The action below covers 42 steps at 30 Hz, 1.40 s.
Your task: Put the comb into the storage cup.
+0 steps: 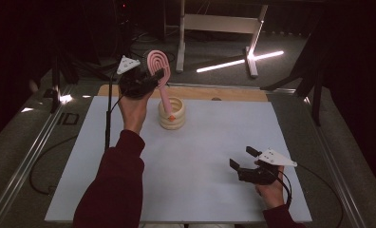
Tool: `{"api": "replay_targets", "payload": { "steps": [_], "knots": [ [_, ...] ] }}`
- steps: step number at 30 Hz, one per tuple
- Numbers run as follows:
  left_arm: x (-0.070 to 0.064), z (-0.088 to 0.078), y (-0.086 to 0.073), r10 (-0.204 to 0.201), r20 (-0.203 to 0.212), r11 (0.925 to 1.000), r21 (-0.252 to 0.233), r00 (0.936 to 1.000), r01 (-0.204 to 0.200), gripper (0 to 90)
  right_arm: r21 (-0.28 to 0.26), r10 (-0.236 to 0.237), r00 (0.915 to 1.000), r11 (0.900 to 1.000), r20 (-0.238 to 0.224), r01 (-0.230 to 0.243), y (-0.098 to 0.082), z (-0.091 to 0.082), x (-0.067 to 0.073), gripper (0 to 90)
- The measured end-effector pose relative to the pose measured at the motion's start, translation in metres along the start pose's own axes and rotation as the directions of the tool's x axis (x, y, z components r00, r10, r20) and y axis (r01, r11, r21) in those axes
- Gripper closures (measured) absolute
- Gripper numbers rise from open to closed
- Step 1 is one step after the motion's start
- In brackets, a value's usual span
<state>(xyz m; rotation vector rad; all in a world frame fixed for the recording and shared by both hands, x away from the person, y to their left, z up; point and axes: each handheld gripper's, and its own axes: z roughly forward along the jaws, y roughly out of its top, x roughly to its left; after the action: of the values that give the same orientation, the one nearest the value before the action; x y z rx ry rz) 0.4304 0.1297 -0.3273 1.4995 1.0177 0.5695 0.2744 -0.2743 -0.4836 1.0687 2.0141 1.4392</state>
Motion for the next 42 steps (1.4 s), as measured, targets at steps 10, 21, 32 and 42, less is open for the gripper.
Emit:
{"api": "replay_targets", "payload": {
  "steps": [10, 21, 32, 42],
  "knots": [
    [0.002, 0.007, -0.001, -0.018, -0.002, 0.9998, -0.011, 0.9998, 0.018, 63.9, 0.005, -0.001, 1.0000, 1.000, -0.007, 0.001, -0.001, 0.001, 0.000, 13.5],
    [0.003, 0.016, -0.003, -0.034, -0.019, 0.9993, -0.015, 0.9992, 0.034, 64.0, 0.000, 0.007, 0.9999, 1.000, -0.010, -0.007, -0.001, -0.001, -0.001, 13.6],
    [0.003, 0.026, -0.003, -0.039, -0.028, 0.9990, -0.025, 0.9989, 0.038, 63.9, -0.006, 0.018, 0.9997, 1.000, -0.014, -0.018, -0.001, -0.003, -0.002, 13.7],
    [0.004, 0.032, -0.007, -0.044, -0.034, 0.9987, -0.026, 0.9985, 0.043, 64.0, -0.010, 0.017, 0.9997, 1.000, -0.016, -0.018, 0.000, -0.003, -0.002, 13.7]
  ]
}}
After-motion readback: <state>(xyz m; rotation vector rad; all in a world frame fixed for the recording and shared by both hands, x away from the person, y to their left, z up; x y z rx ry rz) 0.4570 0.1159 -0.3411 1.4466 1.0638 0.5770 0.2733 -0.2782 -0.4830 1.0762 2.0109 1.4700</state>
